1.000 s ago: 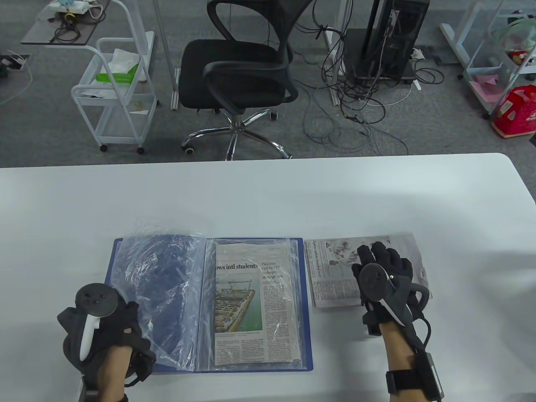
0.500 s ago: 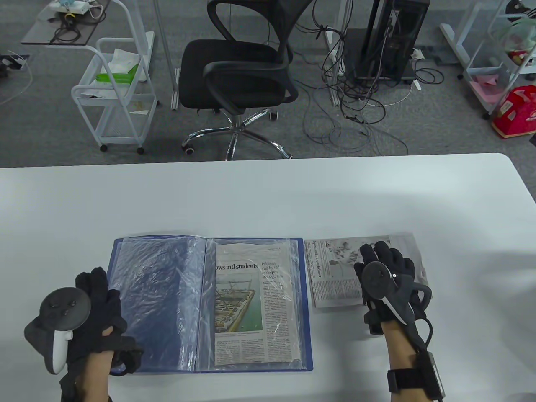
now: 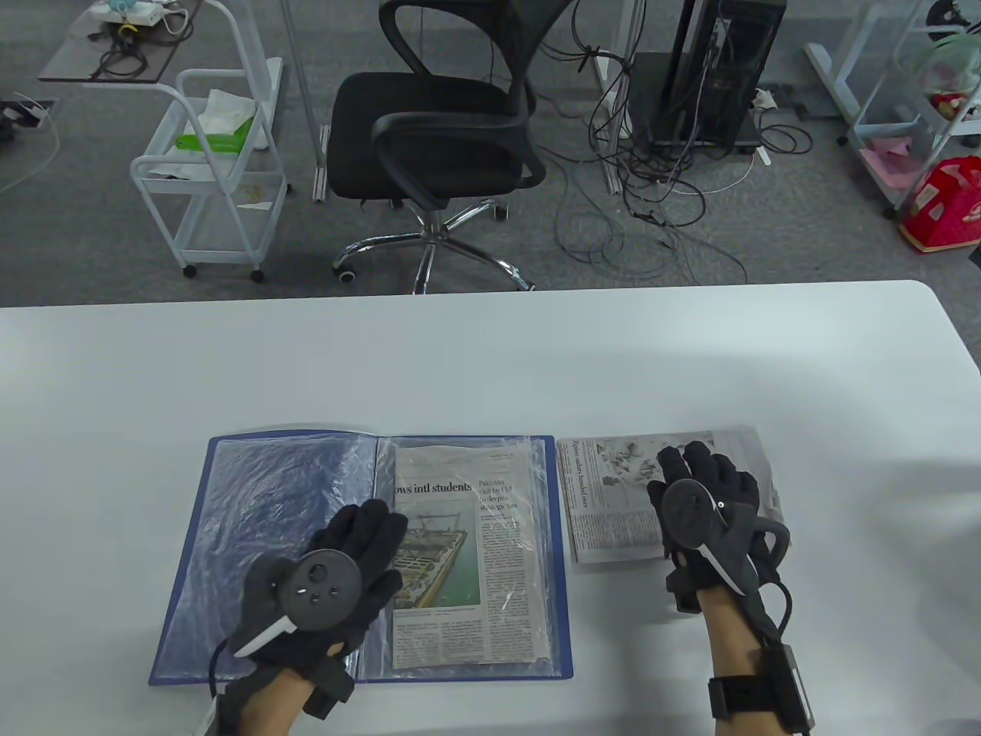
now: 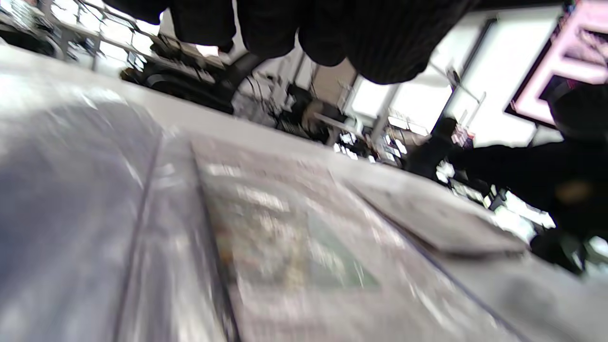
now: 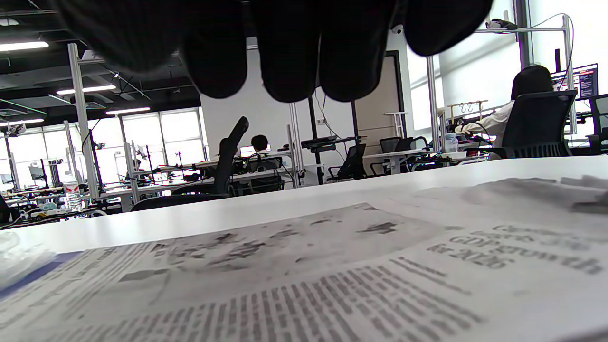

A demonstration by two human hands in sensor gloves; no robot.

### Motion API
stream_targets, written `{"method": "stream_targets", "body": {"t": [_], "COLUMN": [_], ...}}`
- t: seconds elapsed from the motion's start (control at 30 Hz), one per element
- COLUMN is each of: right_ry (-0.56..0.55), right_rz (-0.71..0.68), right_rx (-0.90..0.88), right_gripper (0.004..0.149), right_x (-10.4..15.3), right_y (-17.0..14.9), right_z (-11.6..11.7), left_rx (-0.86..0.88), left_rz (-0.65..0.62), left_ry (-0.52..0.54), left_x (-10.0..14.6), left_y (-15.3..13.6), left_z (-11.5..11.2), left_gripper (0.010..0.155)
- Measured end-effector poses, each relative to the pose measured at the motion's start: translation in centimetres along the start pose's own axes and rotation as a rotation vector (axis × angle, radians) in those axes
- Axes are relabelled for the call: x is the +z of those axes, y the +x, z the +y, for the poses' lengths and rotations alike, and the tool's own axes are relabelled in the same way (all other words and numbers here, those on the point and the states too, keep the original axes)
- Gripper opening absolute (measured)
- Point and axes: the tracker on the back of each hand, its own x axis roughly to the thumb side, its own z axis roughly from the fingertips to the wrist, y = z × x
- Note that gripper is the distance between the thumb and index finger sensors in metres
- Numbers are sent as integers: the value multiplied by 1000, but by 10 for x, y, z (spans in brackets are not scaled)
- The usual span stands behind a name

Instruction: Pull newspapers from file folder

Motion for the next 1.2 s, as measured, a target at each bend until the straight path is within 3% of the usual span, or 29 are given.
{"method": "stream_targets", "body": {"t": [0.2,0.27,0.5,0.7,0.93,1.2], "right_ry": [-3,0,42,151,337,420], "right_rz": [-31,-52,-83,-149,-193,-196], "right_rx": [-9,-19,-71,-152,-110,84], "right_gripper": [55,55,55,54,48,43], "right_x": [2,3,1,-24,-56,-68], "right_y": [9,15,57,129,230,266], "right_z": [-1,-1,-1,8,58,92], "left_rx": [-103,-151,-205,-238,-242,-220], "left_rz": [-61,-41,-17,-7,-2,8], "left_ry": [-413,-494,-452,-447,-449,-471], "left_x": [-27,-30,-32,-33,-32,-31], "left_y": [13,15,22,26,27,27], "left_z": [-70,-85,-85,-84,-85,-85], "left_gripper": [84,89,84,80,79,80]}}
